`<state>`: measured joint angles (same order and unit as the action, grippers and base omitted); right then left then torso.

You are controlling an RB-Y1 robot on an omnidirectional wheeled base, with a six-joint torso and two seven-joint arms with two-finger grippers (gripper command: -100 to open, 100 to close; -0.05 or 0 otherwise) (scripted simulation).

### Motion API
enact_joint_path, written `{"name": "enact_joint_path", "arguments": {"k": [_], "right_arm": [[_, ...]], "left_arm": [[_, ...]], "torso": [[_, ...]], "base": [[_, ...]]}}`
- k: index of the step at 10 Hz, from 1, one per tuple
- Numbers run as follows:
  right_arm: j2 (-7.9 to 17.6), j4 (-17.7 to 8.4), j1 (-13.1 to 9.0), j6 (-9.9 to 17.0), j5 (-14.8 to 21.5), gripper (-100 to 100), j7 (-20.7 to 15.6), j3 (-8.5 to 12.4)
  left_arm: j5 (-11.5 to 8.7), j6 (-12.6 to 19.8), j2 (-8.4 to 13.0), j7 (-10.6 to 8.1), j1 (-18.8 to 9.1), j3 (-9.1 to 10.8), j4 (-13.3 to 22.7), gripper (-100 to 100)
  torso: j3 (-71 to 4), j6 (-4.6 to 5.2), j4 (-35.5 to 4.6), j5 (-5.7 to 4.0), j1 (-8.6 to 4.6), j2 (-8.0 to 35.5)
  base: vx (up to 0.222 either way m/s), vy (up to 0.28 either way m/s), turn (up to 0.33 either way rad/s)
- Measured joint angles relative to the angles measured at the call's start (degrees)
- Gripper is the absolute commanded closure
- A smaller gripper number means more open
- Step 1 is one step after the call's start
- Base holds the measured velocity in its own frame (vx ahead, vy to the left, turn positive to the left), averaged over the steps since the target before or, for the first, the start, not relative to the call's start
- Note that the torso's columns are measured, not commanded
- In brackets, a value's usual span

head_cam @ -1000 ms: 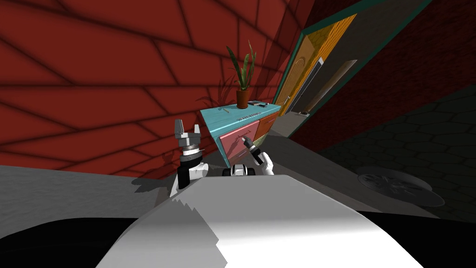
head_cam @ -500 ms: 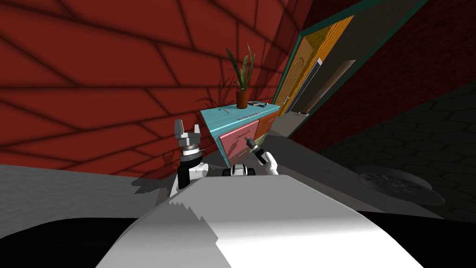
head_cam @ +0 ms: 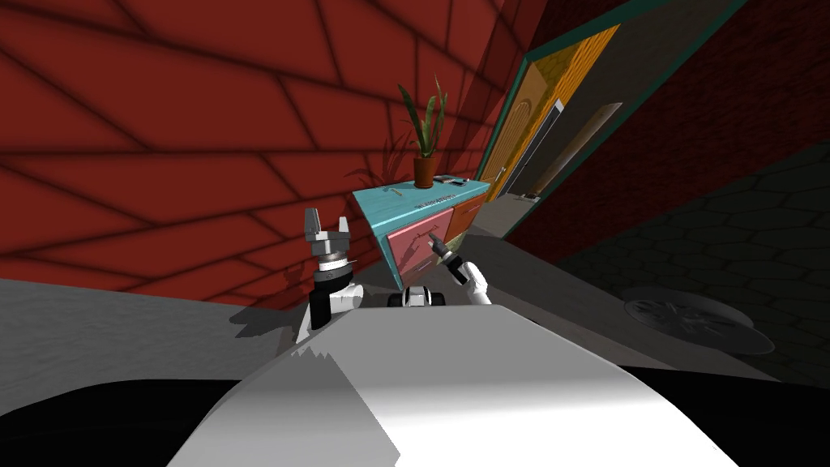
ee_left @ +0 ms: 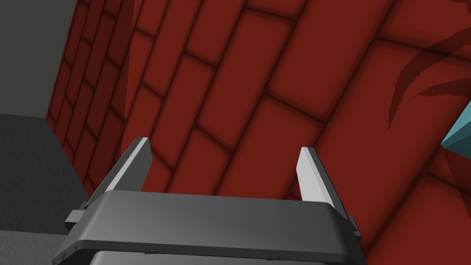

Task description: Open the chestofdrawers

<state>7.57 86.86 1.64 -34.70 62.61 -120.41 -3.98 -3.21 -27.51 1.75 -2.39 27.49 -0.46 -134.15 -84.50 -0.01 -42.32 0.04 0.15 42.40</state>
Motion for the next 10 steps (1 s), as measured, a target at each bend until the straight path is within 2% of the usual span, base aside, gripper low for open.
{"name": "enact_joint_path", "arguments": {"k": [3,5,7,10], "right_arm": [[-0.69,1.45,-1.13,2.96,3.05,-100,0.38,-0.25],[-2.26,2.44,-1.78,4.71,4.77,-100,0.92,-0.47],[-3.1,1.87,-2.41,5.55,5.03,-100,0.52,-0.19],[-4.55,0.75,-4.21,8.54,5.84,-100,-0.2,0.54]], "left_arm": [[0.0,0.0,0.0,0.0,0.0,0.0,0.0,0],[0.0,0.0,0.0,0.0,0.0,0.0,0.0,0],[0.0,0.0,0.01,0.0,0.0,0.01,0.0,0],[0.0,0.0,0.02,0.0,0.01,0.02,0.0,0]], "torso": [[-0.06,0.01,0.03,-0.04,-0.13,-0.09],[-0.14,0.02,0.06,-0.07,-0.25,-0.23],[-0.15,-0.02,0.07,-0.11,-0.38,-0.23],[-0.06,0.02,0.03,-0.05,-0.17,-0.1]], "base": [[-0.096,0.086,0.006],[-0.042,0.037,0.003],[-0.032,-0.053,0.236],[-0.034,-0.078,0.146]]}}
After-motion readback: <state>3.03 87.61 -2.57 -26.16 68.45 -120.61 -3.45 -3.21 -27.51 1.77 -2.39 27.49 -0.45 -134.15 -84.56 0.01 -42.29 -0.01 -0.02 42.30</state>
